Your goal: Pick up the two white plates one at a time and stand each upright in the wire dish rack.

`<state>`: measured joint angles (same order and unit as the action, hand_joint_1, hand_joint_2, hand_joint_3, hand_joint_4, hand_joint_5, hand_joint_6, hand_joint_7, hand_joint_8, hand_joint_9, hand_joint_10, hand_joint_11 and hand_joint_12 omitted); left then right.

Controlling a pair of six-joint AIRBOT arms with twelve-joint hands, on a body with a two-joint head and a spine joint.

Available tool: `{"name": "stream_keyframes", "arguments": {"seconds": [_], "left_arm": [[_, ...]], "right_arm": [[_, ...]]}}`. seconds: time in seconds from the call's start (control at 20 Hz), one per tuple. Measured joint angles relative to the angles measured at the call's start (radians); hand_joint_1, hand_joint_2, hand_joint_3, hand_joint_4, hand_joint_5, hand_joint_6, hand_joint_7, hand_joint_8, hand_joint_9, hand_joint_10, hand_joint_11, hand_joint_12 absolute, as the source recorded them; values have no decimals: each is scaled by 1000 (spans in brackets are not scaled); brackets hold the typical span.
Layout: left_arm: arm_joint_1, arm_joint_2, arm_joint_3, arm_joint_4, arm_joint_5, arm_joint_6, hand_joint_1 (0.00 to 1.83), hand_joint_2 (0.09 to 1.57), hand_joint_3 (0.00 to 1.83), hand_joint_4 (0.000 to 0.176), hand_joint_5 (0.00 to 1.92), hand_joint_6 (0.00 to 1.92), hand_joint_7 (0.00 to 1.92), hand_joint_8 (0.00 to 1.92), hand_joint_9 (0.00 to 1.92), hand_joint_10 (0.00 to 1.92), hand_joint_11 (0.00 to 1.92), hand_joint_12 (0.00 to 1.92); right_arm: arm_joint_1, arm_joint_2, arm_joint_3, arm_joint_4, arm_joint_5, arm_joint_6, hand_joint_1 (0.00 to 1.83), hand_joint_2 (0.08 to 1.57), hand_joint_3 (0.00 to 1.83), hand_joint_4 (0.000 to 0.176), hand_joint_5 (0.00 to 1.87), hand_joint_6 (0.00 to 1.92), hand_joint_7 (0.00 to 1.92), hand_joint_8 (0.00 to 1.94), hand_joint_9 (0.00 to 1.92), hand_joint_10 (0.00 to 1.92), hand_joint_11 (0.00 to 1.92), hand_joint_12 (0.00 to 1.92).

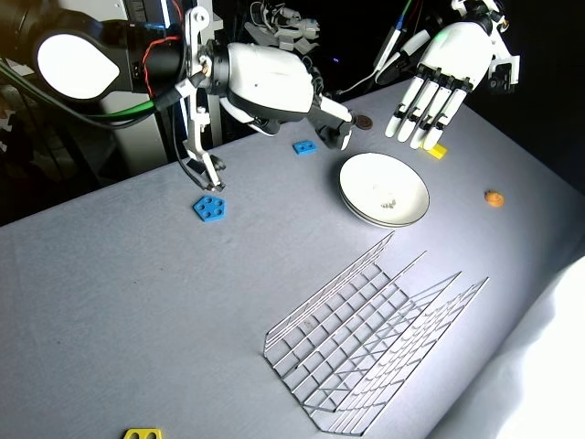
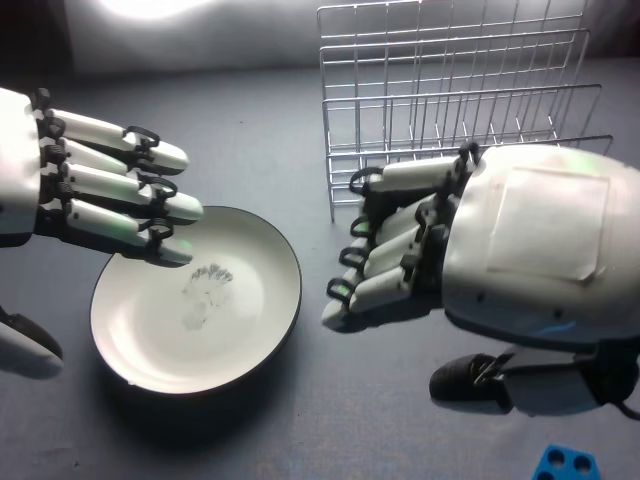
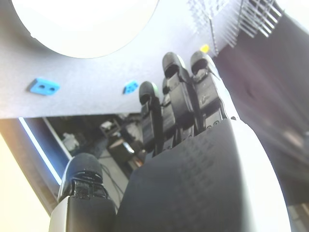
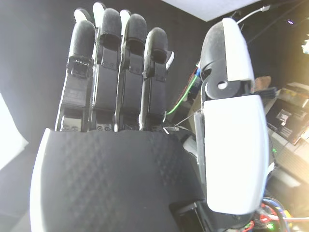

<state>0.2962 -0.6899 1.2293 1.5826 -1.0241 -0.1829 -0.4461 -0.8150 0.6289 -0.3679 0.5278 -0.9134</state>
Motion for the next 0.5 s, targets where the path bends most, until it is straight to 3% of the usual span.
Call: {"name": "stream_keyframes", "arguments": {"seconds": [0.1, 0.5], "left_arm": [[-3, 0, -5, 11, -3, -1, 0, 1131, 44, 0, 0, 0, 0, 0, 0, 0, 0, 0], [-69, 0, -4, 106, -8, -24, 0, 1113, 23, 0, 0, 0, 0, 0, 0, 0, 0, 0]], "right_arm": [[-6, -13, 0, 59, -2, -87, 0, 1126, 24, 0, 0, 0, 0, 0, 0, 0, 0, 0], [-1, -14, 0, 75, 14, -139, 0, 1119, 10, 0, 0, 0, 0, 0, 0, 0, 0, 0]]}}
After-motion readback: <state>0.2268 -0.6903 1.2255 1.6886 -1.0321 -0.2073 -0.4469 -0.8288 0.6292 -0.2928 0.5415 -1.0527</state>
